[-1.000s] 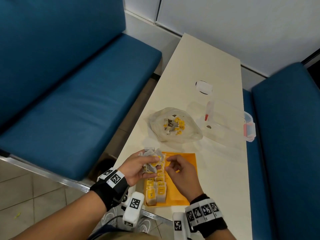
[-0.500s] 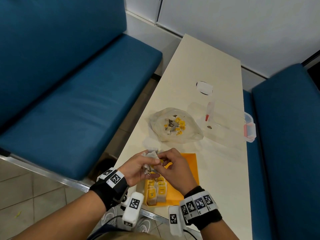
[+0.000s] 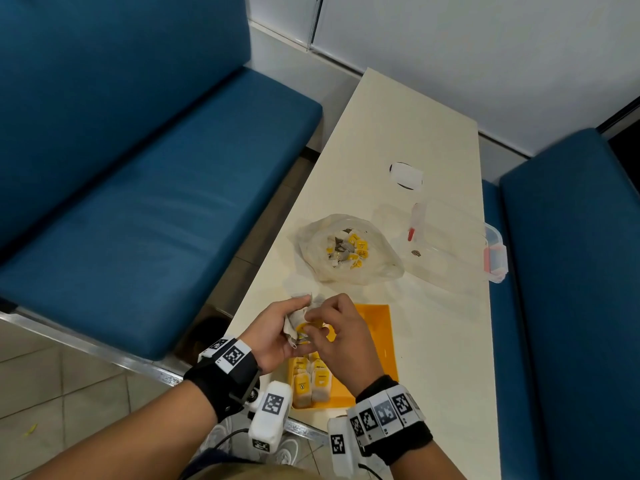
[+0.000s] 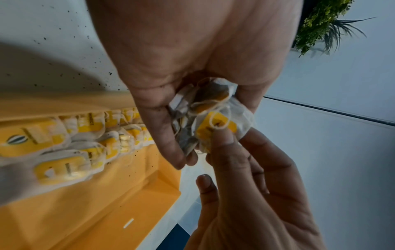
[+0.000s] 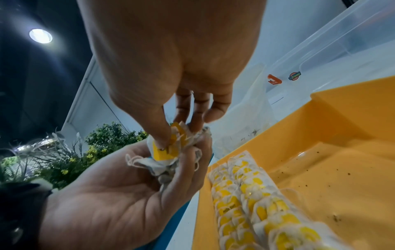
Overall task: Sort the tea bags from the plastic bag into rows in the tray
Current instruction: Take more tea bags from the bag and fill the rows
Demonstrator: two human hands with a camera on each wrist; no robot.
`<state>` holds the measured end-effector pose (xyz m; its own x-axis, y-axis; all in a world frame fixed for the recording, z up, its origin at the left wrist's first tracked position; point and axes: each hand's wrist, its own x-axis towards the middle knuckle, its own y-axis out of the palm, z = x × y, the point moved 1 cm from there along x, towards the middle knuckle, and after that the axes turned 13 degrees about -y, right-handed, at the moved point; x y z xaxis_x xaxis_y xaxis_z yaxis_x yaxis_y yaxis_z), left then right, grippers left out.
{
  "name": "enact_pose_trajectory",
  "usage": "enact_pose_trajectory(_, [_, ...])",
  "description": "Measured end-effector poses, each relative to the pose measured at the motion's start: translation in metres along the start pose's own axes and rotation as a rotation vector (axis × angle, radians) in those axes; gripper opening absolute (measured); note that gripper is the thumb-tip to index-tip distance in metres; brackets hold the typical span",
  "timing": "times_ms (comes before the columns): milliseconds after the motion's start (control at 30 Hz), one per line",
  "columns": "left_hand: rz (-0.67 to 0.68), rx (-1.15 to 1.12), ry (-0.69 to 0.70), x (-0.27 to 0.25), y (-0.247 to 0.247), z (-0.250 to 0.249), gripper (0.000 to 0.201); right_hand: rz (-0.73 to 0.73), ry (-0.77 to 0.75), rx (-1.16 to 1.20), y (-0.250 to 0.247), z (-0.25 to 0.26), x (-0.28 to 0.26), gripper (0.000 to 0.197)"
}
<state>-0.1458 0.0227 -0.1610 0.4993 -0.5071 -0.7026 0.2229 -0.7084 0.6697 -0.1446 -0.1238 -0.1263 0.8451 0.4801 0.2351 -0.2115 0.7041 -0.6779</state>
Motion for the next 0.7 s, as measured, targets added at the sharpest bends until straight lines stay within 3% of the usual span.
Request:
enact_pose_trajectory(367, [0.008, -0.052, 0.041, -0.001, -0.006, 0.003, 0.033, -0.125, -0.134, -0.034, -0.005, 0.009, 0.000, 0.008])
enact_pose_trajectory(533, [0.001, -0.066, 0.039, -0.001, -0.009, 0.002, 0.034, -0.200, -0.061, 0.096, -0.027, 0.017, 0.007, 0.008])
enact_pose_trajectory(700, [-0.023, -0.078, 0.010, -0.001, -0.013, 0.001, 0.039, -0.214, 0.276, 0.319, -0.045, 0.006, 0.008, 0.011])
